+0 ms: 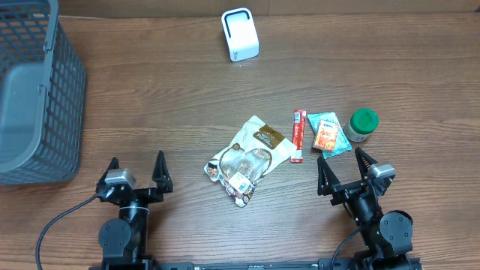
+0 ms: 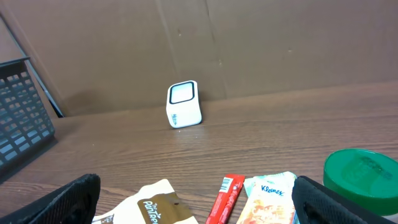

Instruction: Scan the item barcode

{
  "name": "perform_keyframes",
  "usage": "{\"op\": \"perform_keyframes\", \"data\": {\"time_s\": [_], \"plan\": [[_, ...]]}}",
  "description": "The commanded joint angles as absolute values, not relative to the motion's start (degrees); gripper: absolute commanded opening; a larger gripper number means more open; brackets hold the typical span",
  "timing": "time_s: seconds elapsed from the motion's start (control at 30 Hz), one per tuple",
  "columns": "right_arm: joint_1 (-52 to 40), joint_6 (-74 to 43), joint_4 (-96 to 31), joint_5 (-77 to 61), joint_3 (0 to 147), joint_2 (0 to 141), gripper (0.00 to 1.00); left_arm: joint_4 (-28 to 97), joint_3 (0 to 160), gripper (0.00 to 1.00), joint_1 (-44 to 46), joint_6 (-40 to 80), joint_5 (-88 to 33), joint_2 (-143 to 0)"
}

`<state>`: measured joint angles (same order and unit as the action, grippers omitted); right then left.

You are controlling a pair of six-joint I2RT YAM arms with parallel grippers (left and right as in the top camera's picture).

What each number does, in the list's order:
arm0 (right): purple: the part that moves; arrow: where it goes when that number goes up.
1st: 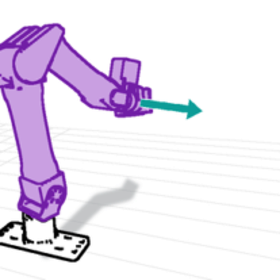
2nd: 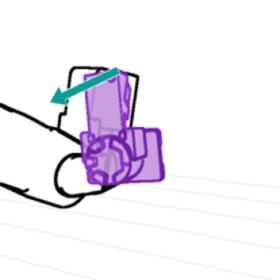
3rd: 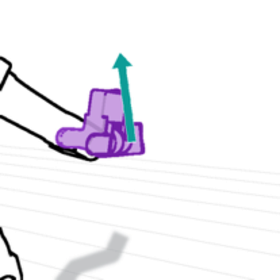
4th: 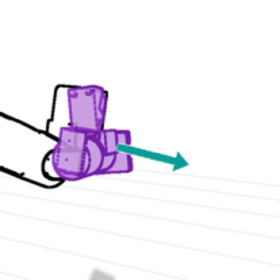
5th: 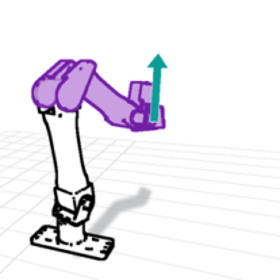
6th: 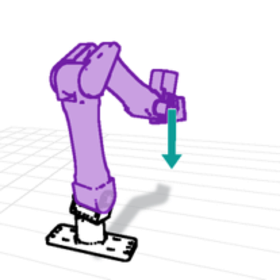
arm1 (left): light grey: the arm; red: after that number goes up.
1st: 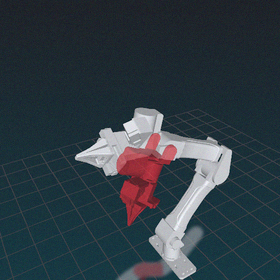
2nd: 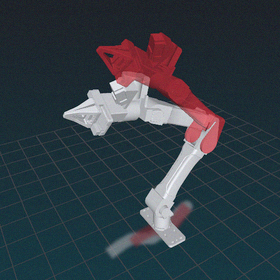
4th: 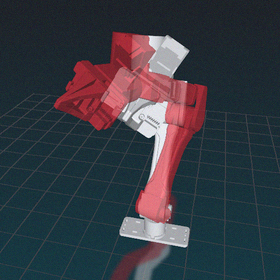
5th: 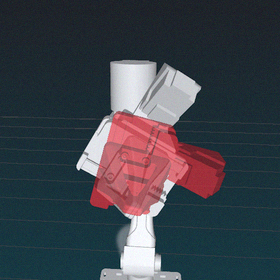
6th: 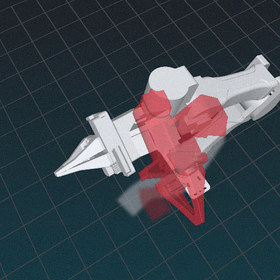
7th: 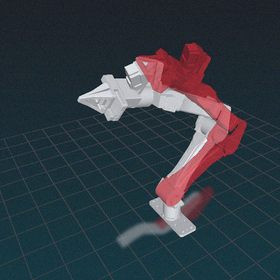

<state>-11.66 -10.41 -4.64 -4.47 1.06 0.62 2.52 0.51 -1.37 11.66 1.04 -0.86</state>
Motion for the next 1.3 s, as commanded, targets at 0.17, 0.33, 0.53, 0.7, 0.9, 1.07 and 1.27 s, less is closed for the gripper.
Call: {"op": "perform_keyframes", "data": {"time_s": [0.17, 0.33, 0.53, 0.7, 0.9, 1.07, 1.27], "plan": [[-11.5, -10.0, -4.4, -4.1, 0.4, 0.2, 1.00, 4.4, 0.3, 1.00, -1.1, 0.2, 0.0, -0.2], [-11.5, -10.0, -4.4, -4.1, 0.4, 0.2, 1.00, 4.4, 0.3, 1.00, -1.1, 0.2, 0.0, -0.3], [-11.5, -10.0, -4.4, -4.1, 0.4, 0.2, 1.00, 4.4, 0.3, 1.00, -1.1, 0.2, 0.0, -0.3], [-11.5, -10.0, -4.4, -4.1, 0.4, 0.2, 1.00, 4.4, 0.3, 1.00, -1.1, 0.2, 0.0, -0.3], [-11.5, -10.0, -4.4, -4.1, 0.4, 0.2, 1.00, 4.4, 0.3, 1.00, -1.1, 0.2, 0.0, -0.3], [-11.5, -10.0, -4.4, -4.1, 0.4, 0.2, 1.00, 4.4, 0.3, 1.00, -1.1, 0.2, 0.0, -0.3], [-11.5, -10.0, -4.4, -4.1, 0.4, 0.2, 1.00, 4.4, 0.3, 1.00, -1.1, 0.2, 0.0, -0.3]]}}
